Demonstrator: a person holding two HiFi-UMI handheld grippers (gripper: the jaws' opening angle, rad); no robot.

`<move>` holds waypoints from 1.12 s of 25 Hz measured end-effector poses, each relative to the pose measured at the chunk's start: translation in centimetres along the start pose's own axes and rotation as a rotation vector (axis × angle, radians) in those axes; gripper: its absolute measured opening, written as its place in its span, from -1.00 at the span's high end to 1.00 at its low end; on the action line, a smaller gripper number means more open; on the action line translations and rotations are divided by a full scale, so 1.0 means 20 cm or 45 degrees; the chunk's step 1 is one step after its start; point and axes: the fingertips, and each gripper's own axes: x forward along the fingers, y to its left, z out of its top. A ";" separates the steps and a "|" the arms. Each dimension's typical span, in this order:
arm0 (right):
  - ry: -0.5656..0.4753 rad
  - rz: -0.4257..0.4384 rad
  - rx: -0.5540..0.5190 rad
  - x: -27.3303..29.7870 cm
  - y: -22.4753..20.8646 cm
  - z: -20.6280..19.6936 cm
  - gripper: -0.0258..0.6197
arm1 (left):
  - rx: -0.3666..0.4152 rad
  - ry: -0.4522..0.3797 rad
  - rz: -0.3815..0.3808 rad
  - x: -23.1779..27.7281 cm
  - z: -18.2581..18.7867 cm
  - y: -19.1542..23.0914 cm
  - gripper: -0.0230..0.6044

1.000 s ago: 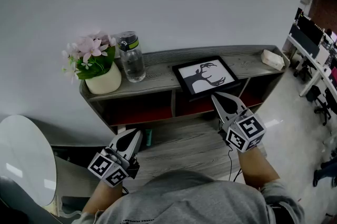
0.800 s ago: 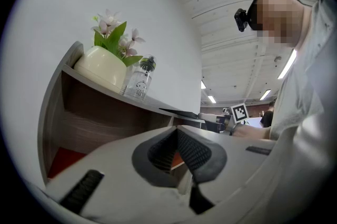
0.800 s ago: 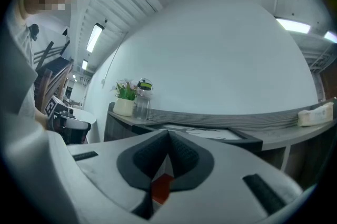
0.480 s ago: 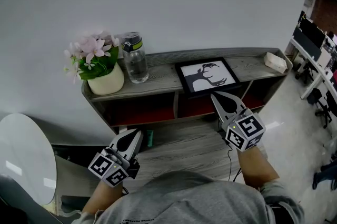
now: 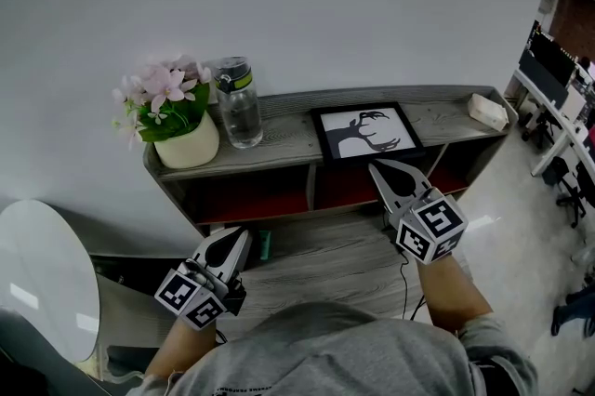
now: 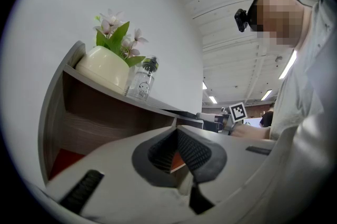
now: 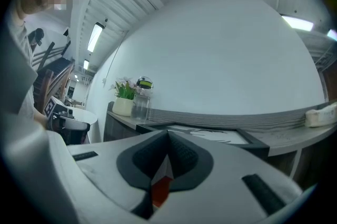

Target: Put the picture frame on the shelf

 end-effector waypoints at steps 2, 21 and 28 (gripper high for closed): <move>0.000 0.006 0.004 0.00 0.00 0.00 0.92 | -0.001 -0.002 -0.005 0.01 0.00 0.00 0.84; -0.018 0.135 0.009 -0.20 0.08 -0.04 0.92 | -0.052 0.019 -0.116 0.04 -0.11 -0.04 0.84; 0.109 0.162 0.119 -0.33 0.05 -0.37 0.92 | -0.101 0.089 -0.117 0.11 -0.32 -0.09 0.84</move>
